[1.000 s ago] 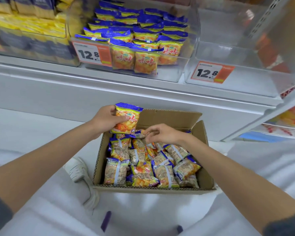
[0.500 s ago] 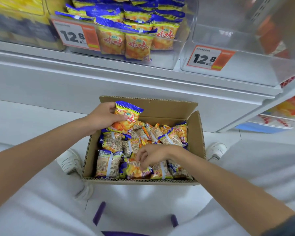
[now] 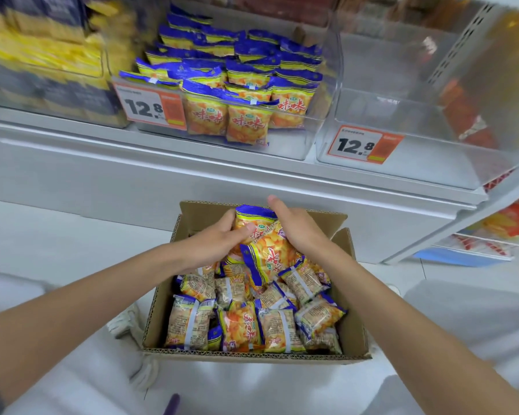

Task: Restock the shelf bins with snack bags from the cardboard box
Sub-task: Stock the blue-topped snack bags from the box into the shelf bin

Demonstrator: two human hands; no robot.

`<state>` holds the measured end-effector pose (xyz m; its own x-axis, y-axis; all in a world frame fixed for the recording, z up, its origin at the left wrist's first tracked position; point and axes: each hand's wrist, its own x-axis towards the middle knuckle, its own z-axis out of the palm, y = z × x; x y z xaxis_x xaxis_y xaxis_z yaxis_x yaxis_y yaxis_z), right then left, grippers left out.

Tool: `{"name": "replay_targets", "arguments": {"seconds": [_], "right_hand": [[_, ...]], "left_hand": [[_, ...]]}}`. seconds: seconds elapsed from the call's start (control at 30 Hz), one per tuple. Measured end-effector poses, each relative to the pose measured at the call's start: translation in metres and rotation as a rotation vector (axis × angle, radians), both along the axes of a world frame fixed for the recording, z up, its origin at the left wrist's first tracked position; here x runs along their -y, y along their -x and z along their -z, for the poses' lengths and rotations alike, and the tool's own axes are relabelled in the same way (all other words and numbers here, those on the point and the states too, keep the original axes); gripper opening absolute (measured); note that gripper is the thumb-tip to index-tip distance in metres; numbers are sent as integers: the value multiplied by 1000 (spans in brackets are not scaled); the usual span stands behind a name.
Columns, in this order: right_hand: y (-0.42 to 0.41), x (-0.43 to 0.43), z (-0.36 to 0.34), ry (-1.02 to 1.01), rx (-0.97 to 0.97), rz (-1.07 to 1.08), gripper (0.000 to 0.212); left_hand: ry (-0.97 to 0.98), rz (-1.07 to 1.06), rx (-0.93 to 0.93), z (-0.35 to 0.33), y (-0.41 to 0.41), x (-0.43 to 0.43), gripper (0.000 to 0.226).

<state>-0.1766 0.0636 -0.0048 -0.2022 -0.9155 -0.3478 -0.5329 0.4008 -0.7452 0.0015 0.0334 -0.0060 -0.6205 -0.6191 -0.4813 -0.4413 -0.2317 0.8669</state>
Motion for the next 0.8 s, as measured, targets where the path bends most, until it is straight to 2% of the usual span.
{"name": "replay_targets", "arguments": {"seconds": [0.07,0.17,0.23,0.27,0.37,0.47,0.6,0.7,0.77,0.8], "right_hand": [[1,4,-2,10,33,34,69],[5,12,-2,-155,306,170,77],[8,14,-3,-197,478,186,74],[10,15,-5,-183,495,154,71],[17,14,-12,10,384,-32,43],[23,13,-16,153,341,-163,36],[21,14,-6,221,331,34,23],[15,12,-5,119,364,29,34],[13,11,-12,112,240,-52,46],[14,10,-18,149,122,-105,60]], "left_hand": [[-21,3,-33,-7,3,0,51],[40,-13,-8,-2,4,4,87],[90,-45,-6,5,3,5,89],[96,-85,-23,7,3,6,84],[105,-181,-71,6,0,15,73],[86,-219,-85,6,-1,21,72],[-19,-333,-192,5,3,21,68],[-81,-421,-270,1,5,24,55],[-13,-394,-220,0,4,27,52],[63,-339,-176,-3,3,27,51]]}}
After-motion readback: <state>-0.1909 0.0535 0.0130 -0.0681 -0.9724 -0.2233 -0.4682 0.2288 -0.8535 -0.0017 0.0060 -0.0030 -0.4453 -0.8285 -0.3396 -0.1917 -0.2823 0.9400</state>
